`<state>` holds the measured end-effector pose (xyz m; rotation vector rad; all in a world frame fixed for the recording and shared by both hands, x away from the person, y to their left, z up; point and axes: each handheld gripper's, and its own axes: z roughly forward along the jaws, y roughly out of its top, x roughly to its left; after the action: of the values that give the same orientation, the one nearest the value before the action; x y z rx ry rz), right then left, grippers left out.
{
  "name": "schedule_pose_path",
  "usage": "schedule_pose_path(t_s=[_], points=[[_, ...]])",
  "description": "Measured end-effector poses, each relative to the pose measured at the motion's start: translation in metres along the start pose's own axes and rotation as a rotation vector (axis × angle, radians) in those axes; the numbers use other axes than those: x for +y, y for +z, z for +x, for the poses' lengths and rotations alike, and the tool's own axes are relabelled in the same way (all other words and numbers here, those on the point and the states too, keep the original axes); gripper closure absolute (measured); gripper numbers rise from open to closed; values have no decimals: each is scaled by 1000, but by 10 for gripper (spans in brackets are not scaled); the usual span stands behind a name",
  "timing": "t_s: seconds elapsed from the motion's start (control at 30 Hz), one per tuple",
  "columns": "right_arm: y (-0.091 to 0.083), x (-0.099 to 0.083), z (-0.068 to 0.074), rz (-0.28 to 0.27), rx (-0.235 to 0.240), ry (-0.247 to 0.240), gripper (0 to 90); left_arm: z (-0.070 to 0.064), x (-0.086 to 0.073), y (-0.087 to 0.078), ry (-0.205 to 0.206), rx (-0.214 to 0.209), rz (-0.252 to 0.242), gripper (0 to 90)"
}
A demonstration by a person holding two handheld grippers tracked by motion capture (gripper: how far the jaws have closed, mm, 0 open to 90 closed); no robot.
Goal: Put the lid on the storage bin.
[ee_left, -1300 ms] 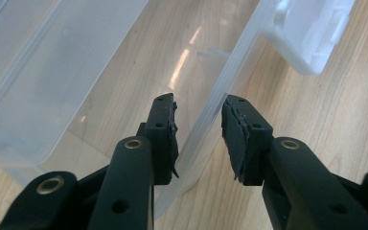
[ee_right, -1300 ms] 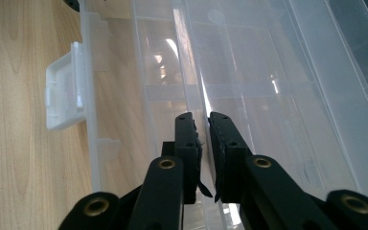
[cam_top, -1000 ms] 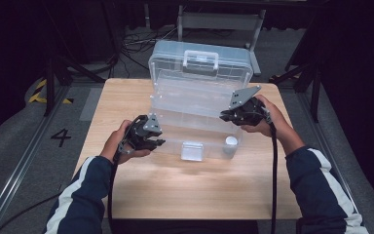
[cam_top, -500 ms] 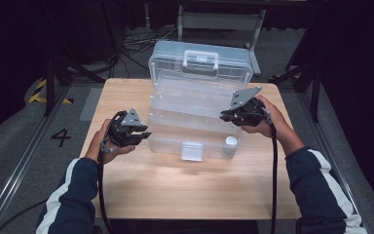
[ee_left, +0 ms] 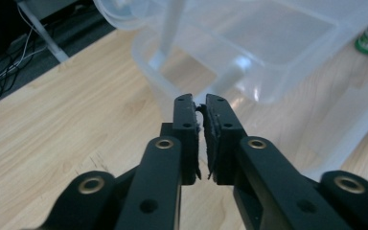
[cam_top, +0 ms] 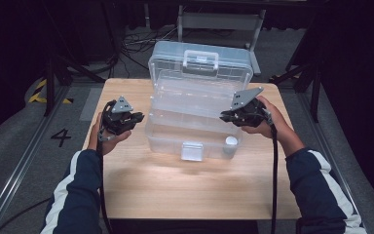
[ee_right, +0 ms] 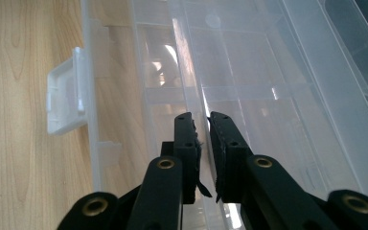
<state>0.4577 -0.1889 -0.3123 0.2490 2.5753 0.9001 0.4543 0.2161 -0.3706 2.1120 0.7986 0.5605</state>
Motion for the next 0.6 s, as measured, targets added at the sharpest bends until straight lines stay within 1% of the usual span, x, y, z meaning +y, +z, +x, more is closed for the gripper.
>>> schedule_pose_path(t_s=[0.03,0.07,0.1,0.17,0.2,0.27,0.37,0.4,0.43,0.47,0.5,0.57,0.6], points=[[0,0,0,1,-2,0,825,1,2,0,-4,-4,-8,868],[0,0,1,1,-3,-1,825,2,5,-1,-17,-25,-29,894],[0,0,1,1,-3,-1,825,2,5,-1,-17,-25,-29,897],[0,-1,1,1,-1,-2,825,3,9,0,-10,-31,-44,899],[0,-1,2,1,-2,-8,825,4,12,2,-4,-24,-44,899],[0,-1,3,1,-5,-9,825,5,15,2,-10,-32,-56,899],[0,-1,4,1,-5,-10,824,5,18,2,-14,-34,-70,899],[0,-2,4,1,-5,-8,824,6,19,1,-12,-30,-80,899],[0,-2,4,1,-4,-9,824,5,21,1,-21,-34,-88,900],[0,-2,4,0,-5,-9,824,5,23,1,-21,-36,-97,900],[0,-3,4,-1,-7,-10,824,5,25,0,-13,-30,-106,900],[0,-3,5,-2,-8,-11,824,5,30,-2,-22,-35,-123,900],[0,-3,5,-2,-8,-10,824,5,33,-3,-23,-26,-131,900]])
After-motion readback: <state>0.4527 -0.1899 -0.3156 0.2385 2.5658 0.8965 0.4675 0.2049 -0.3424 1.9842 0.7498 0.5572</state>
